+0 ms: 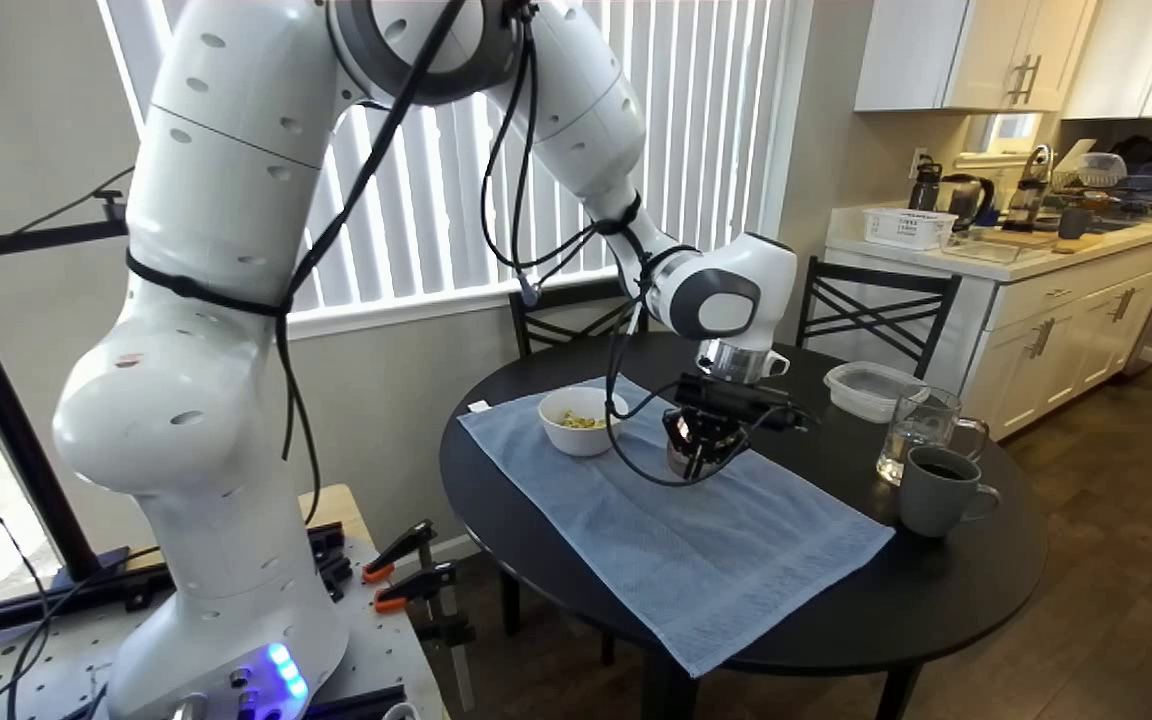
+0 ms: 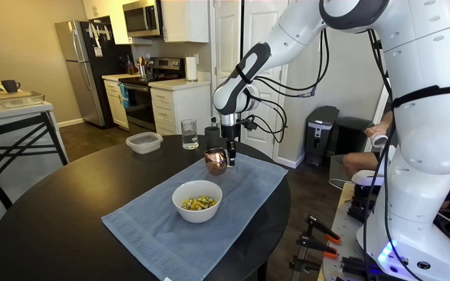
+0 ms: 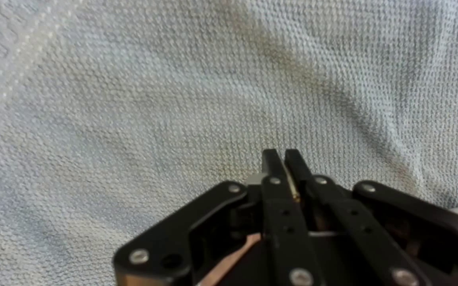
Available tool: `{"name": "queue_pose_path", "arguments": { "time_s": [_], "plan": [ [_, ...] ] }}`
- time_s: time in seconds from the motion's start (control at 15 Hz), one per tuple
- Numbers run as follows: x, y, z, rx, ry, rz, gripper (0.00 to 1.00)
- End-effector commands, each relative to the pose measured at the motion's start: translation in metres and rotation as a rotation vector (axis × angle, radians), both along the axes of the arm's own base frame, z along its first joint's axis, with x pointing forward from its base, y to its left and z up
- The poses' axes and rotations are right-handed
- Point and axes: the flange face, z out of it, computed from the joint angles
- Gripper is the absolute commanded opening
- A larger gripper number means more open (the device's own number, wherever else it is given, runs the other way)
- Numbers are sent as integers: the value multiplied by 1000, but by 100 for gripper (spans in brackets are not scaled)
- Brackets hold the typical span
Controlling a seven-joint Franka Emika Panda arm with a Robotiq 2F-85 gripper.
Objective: Pour the items in the cup into the bowl
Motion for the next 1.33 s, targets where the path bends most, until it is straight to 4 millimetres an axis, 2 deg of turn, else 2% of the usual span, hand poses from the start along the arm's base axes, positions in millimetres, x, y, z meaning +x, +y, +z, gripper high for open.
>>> {"name": "queue_pose_path", "arguments": {
  "time_s": [0.0, 0.07, 0.13, 0.27, 0.67, 0.87, 1.0, 1.27],
  "plan": [
    [-10, 1, 2, -23, -10, 12, 4],
    [-11, 2, 0, -28, -6, 16, 4],
    [-12, 3, -2, -27, -5, 19, 30],
    [-14, 3, -4, -25, 2, 18, 37],
    [-17, 2, -6, 7, 27, 12, 76],
    [-29, 16, 1, 190, 117, 18, 94],
    [-42, 27, 13, 292, 177, 39, 100],
    [-61, 29, 46, 442, 288, 46, 100]
  ]
}}
